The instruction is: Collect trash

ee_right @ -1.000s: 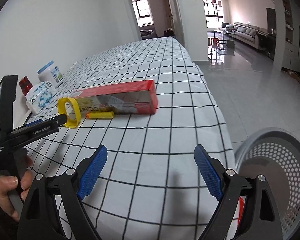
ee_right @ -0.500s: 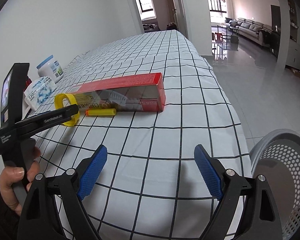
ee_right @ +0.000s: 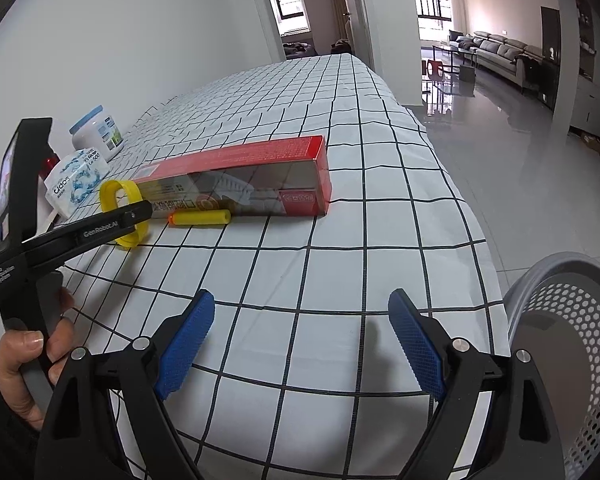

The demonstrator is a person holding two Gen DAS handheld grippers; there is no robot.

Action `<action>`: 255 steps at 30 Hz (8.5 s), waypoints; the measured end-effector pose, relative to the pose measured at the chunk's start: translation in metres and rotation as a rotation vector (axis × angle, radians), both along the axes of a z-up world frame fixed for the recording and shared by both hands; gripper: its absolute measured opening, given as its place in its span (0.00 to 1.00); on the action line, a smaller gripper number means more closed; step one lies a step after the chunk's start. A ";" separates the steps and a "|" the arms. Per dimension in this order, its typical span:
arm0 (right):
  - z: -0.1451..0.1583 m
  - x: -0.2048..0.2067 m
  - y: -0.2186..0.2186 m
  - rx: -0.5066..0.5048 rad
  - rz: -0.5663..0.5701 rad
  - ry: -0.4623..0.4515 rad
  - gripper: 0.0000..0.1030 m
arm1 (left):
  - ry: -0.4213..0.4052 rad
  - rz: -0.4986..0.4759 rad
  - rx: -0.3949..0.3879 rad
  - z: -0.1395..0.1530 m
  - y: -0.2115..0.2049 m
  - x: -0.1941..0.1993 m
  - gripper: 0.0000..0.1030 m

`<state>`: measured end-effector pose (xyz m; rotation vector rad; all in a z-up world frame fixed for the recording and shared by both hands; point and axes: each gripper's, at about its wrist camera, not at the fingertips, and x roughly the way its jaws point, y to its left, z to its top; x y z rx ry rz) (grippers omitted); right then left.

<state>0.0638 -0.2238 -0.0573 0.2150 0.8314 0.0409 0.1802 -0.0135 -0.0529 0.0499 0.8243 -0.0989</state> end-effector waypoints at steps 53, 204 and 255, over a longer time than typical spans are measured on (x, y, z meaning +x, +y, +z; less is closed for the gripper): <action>-0.018 0.128 0.121 -0.163 -0.173 0.156 0.82 | -0.076 -0.055 -0.020 0.018 0.105 -0.015 0.66; -0.028 -0.192 -0.206 -0.062 -0.659 0.034 0.74 | -0.003 -0.728 0.037 0.000 -0.273 -0.174 0.78; 0.027 -0.119 -0.087 -0.099 -0.366 -0.098 0.74 | -0.093 -0.423 -0.032 0.032 -0.119 -0.143 0.79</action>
